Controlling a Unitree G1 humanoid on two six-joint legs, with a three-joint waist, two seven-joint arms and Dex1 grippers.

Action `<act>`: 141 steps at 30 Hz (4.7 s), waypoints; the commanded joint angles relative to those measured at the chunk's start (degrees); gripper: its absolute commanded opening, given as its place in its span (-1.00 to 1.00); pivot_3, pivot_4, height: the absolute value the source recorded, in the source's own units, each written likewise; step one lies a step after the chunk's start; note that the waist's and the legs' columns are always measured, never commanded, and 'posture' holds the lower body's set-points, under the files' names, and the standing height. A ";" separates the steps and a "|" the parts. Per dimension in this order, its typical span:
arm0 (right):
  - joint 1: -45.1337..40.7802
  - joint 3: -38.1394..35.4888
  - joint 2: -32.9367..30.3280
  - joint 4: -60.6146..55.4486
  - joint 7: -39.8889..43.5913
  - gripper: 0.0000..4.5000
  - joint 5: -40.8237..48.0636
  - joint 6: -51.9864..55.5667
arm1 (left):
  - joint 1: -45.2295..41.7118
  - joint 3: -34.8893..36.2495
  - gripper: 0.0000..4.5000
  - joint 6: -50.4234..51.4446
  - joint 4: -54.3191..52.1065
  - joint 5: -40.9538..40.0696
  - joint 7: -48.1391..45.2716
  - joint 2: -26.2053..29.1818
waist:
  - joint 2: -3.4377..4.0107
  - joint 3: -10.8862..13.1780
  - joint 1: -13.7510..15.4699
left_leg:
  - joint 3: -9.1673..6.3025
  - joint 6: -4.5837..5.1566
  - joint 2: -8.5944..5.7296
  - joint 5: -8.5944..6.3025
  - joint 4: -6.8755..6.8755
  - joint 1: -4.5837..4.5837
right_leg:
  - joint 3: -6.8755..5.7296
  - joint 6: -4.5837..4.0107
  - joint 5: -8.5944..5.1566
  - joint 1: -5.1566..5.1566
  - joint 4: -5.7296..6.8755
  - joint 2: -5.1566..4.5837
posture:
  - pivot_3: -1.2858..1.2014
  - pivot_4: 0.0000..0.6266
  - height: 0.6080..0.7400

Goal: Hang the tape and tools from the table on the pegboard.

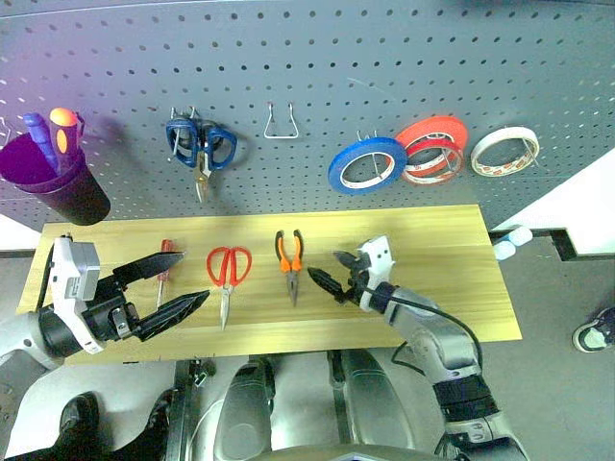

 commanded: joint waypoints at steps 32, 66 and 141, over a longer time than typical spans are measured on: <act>-12.14 1.52 16.88 -7.32 -23.46 0.97 -3.52 28.33 | -3.32 1.25 1.00 3.52 -7.26 -4.81 8.09 1.64 | 0.11 0.72 -0.09 | -0.12 0.01 0.03 -0.01 -0.80 -0.02 | -0.08 -0.14 -0.38 -0.39 -0.04 0.05 | 0.09 0.27 0.90; -18.67 4.46 25.23 4.81 -32.33 0.97 -6.62 25.74 | -4.10 3.48 1.00 6.74 -12.00 -11.58 15.52 4.21 | 0.14 0.90 0.08 | -0.18 0.00 0.02 0.00 -0.85 -0.88 | -0.17 -0.02 -0.28 -1.18 -0.10 0.04 | 0.14 0.28 0.90; -15.91 6.17 10.84 1.41 -21.59 -0.11 -10.58 24.28 | 4.61 9.61 1.00 4.91 -14.41 -12.52 15.77 2.70 | 0.46 3.51 1.62 | -0.33 -0.01 0.01 0.00 -1.02 -1.01 | -0.23 0.16 -0.45 -1.28 -0.30 -0.03 | 0.18 0.44 0.90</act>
